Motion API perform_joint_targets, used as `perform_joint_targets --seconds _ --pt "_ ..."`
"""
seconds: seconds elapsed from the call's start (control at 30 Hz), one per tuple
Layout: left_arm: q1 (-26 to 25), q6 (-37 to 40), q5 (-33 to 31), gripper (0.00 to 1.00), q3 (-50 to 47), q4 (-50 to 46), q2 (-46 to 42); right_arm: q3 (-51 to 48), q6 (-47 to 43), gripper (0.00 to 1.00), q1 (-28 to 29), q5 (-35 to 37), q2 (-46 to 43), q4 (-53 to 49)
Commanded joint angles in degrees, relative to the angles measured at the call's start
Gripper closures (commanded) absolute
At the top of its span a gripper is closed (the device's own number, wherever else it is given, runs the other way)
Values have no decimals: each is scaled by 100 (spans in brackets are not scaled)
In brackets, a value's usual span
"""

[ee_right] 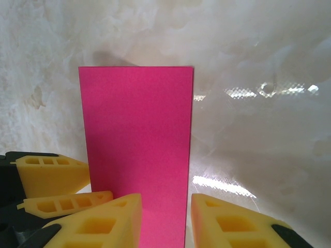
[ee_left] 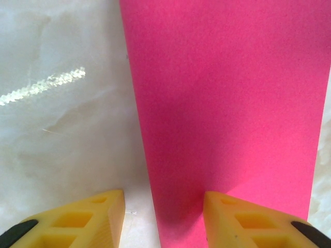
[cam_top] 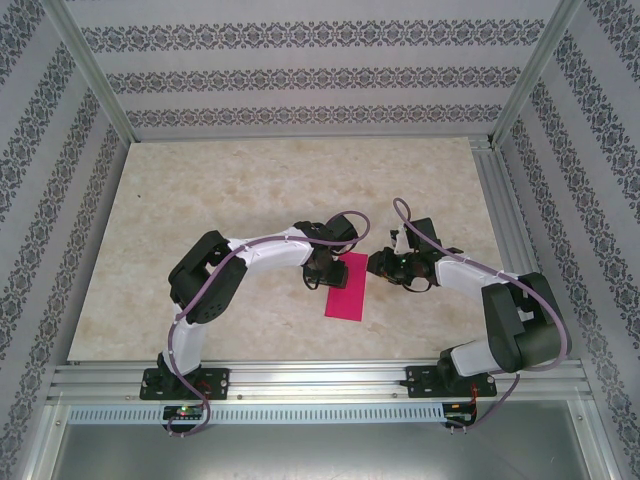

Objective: Fold a paper plane with a square sheet of paper (fold left side to right side)
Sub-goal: Hold the square sheet of paper at the center of the table.

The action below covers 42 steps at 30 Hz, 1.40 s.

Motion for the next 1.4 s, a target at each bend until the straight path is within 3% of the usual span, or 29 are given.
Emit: perform_joint_targets --seconds 0.0,0.73,1.07,1.37 --pt "-111 110 6 54 113 -84 112 56 47 69 53 78 -81 77" --pt "-111 118 -26 54 127 -118 123 153 113 72 275 16 230 183" --pt "-111 114 -30 54 124 -115 136 240 241 81 475 24 526 319" --pt "-111 110 -41 54 117 -120 129 317 202 82 546 198 693 139"
